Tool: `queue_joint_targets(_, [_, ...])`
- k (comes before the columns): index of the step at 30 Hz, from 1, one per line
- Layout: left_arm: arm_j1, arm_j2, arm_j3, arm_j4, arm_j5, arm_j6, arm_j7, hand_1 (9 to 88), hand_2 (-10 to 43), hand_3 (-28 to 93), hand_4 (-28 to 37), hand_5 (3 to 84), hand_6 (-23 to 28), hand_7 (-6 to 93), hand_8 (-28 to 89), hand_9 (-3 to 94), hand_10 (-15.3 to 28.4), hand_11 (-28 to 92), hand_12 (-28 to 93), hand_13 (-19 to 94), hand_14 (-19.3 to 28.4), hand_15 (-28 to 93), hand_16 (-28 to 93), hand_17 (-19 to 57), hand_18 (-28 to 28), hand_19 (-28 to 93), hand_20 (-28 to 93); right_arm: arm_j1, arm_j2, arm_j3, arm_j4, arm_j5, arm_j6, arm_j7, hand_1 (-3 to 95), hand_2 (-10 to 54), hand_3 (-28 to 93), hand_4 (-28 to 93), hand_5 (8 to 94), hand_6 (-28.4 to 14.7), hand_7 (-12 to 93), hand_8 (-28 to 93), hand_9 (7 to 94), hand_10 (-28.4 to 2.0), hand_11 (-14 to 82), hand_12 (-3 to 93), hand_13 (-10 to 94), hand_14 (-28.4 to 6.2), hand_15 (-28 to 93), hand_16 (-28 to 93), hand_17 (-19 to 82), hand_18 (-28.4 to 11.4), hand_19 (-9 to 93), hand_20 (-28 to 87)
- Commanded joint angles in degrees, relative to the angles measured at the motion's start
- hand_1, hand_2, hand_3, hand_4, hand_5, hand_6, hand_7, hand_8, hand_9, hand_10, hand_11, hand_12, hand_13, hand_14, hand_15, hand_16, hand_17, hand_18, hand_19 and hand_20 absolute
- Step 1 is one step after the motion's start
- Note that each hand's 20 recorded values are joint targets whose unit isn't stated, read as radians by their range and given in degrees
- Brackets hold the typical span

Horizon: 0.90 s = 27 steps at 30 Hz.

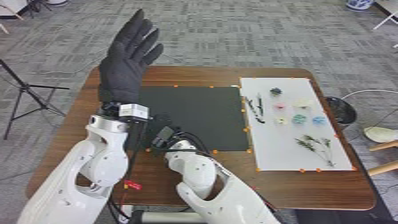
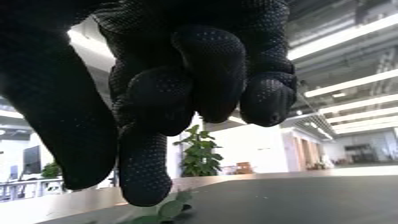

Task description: Arrange flowers

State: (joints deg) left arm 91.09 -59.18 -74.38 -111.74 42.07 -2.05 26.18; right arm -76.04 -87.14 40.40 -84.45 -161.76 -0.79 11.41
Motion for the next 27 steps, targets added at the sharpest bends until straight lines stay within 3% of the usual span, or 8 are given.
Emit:
queue_joint_targets(1, [-0.22,-0.94,-0.36,0.3,0.03,-1.11,-0.23,24.3,-2.2,66,-28.3,24.7,1.7,18.0,-10,20.7,10.2,11,18,16,11.9,10,9,-14.6,19.3,41,8,-0.44,1.11,-0.46,0.19,2.85,-2.0,0.79,35.0,-9.5,79,-28,73.9,0.0,46,18,80.0,-8.2,65.7,54.2,75,-9.0,89,44,37,-21.6,93,46])
queue_joint_targets(6, [-0.74,-1.94,-0.81,1.22,0.21,-2.8,-1.94,24.3,-2.1,66,-28.3,24.7,1.7,18.1,-10,20.8,10.2,11,18,16,11.9,10,9,-14.6,19.3,40,8,2.18,5.27,-2.91,-2.08,4.71,-2.31,4.17,32.4,-9.4,81,-27,70.9,-1.1,46,16,77.0,-9.2,65.3,54.1,72,-10.0,88,44,34,-21.5,92,46])
queue_joint_targets(9, [1.01,-1.61,-1.97,0.48,0.01,-1.37,-2.12,24.3,-2.0,66,-28.3,24.7,1.7,18.0,-10,20.8,10.2,11,18,16,11.9,10,9,-14.6,19.2,40,8,3.43,7.79,-3.24,-2.83,6.42,-0.35,3.99,36.0,-7.8,82,-22,62.2,-2.7,47,14,68.9,-10.7,64.0,56.0,67,-10.7,87,43,31,-21.1,89,46])
queue_joint_targets(11, [1.32,-1.64,-2.47,0.43,0.05,-1.34,-2.51,24.4,-2.0,66,-28.3,24.8,1.7,18.0,-10,20.8,10.2,11,18,16,11.9,10,9,-14.6,19.2,40,8,4.39,9.63,-3.25,-3.99,8.35,-0.74,5.36,37.4,-5.5,84,-19,58.8,-3.1,48,12,67.2,-10.6,59.8,64.1,66,-10.9,87,44,30,-21.0,88,46])
queue_joint_targets(15, [3.08,-1.31,-3.57,-0.24,-0.03,-0.94,-3.15,24.3,-2.0,66,-28.3,24.8,1.7,18.0,-10,20.8,10.2,11,18,16,11.9,10,9,-14.6,19.2,41,8,4.51,13.38,-2.95,-7.37,14.35,-2.24,5.37,36.6,-3.2,86,-17,57.6,-3.4,49,12,66.5,-11.0,58.1,67.1,66,-11.3,87,44,29,-21.2,88,46])
queue_joint_targets(21, [4.83,-1.04,-4.62,-0.85,-0.1,-0.36,-3.5,24.3,-2.0,66,-28.3,24.8,1.7,18.0,-10,20.8,10.2,11,18,16,12.0,10,9,-14.6,19.3,41,8,3.47,19.4,-1.8,-12.99,18.93,-6.37,-3.61,34.6,-2.0,89,-14,58.4,-3.6,49,12,65.9,-11.9,56.9,68.8,64,-12.0,88,44,28,-21.5,87,47])
queue_joint_targets(27, [6.21,-0.86,-5.33,-1.21,-0.32,-0.24,-3.85,24.3,-1.9,66,-28.3,24.8,1.7,18.0,-10,20.8,10.2,11,18,16,11.9,10,9,-14.6,19.3,40,8,2.2,20.68,1.23,-15.45,24.47,-14.83,-12.21,34.0,0.1,91,-17,55.7,-3.7,49,11,62.1,-12.6,54.8,70.8,60,-13.4,88,45,25,-20.7,84,48])
